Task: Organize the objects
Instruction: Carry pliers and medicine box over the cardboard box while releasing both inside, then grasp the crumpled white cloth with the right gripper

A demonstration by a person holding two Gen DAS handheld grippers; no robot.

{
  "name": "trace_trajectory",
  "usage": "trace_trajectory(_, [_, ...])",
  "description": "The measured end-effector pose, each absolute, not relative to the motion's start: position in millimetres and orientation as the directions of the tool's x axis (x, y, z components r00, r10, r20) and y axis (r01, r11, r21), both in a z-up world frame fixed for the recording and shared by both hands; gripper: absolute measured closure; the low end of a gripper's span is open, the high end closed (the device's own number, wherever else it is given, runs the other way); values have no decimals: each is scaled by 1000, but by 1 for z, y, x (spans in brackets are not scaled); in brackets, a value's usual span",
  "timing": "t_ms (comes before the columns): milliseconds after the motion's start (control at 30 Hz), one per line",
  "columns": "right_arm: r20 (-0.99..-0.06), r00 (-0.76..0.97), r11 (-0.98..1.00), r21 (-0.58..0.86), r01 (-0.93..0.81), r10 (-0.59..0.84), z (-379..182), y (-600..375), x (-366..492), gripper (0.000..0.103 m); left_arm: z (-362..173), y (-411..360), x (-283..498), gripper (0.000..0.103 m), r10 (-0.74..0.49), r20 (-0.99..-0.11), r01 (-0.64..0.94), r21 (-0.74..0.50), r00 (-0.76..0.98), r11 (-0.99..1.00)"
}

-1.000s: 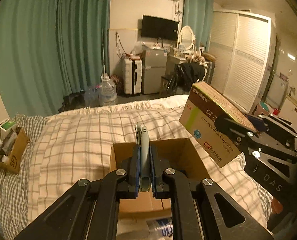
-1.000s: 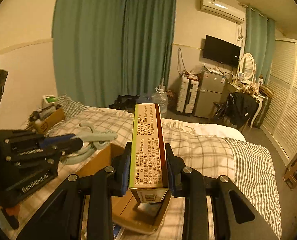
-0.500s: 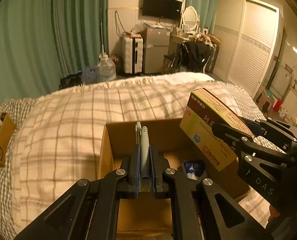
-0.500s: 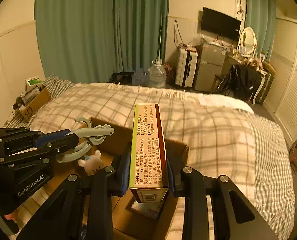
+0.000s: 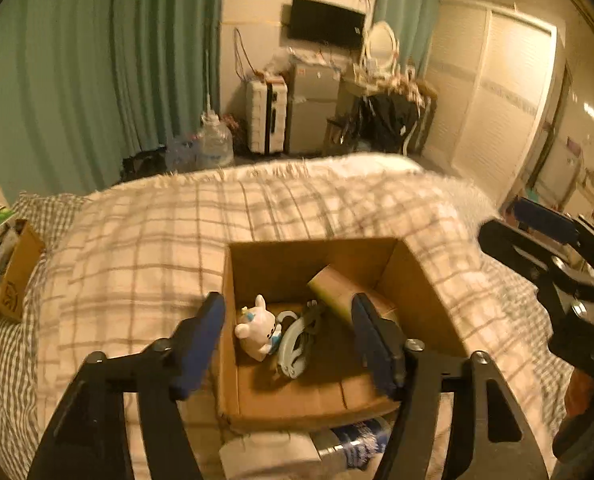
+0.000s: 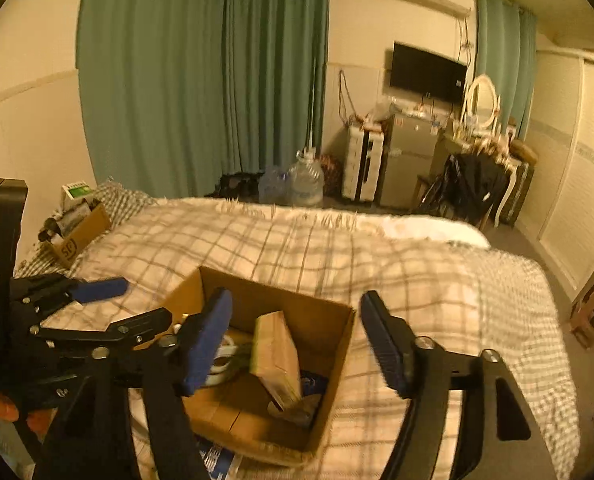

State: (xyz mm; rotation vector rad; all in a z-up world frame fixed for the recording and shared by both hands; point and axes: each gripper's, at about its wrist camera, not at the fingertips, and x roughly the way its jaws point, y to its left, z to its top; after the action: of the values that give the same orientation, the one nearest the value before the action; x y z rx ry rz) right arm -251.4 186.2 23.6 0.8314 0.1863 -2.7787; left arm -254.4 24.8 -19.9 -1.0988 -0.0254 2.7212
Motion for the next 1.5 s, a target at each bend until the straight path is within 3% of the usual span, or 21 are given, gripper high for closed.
trace_trajectory(33, [-546,-819,-965,-69,255,-177,31,186,-243,27,-14,22,-248,32,210,-682,-190,-106,-700,-976])
trace_trajectory(133, [-515,-847,-971,-106,216,-132,55,186,-216,14,7,15,-225,15,234,-670,-208,-120,-705,-971])
trace_trajectory(267, [-497,-859,-974,-106,201,-124,82,188,-183,9,33,2,-184,0,205,-613,-199,-78,-763,-977])
trace_trajectory(467, [-451,-884,-963,-162,217,-124,89,178,-132,3,38,-18,-131,0,154,-554,-140,-68,-818,-988])
trace_trajectory(667, [-435,-895,-955,-209,209,-101,45,165,-99,0,-7,-27,-99,0,72,-552,-29,-87,-831,-996])
trace_trajectory(933, [-598,-793,-979,-62,196,-121,-53,176,-126,0,-94,-28,-106,0,3,-626,71,-93,-779,-993])
trace_trajectory(1200, [-723,-673,-954,-68,293,-155,-115,151,-144,1,-120,-27,-106,0,-56,-656,100,-29,-753,-995])
trace_trajectory(1300, [-763,-626,-940,-74,333,-162,-132,140,-150,7,-121,-30,-104,0,-45,-661,99,-44,-749,-994])
trace_trajectory(1400, [-812,-548,-925,-27,379,-201,-152,131,-159,30,-122,-30,-107,0,-40,-670,94,-45,-741,-995])
trace_trajectory(1467, [-848,-498,-919,-31,392,-183,-167,126,-164,57,-123,-28,-108,0,-33,-674,83,-43,-738,-996])
trace_trajectory(1500, [-855,-490,-920,-38,389,-171,-171,126,-165,61,-124,-28,-109,0,-27,-678,77,-44,-734,-996])
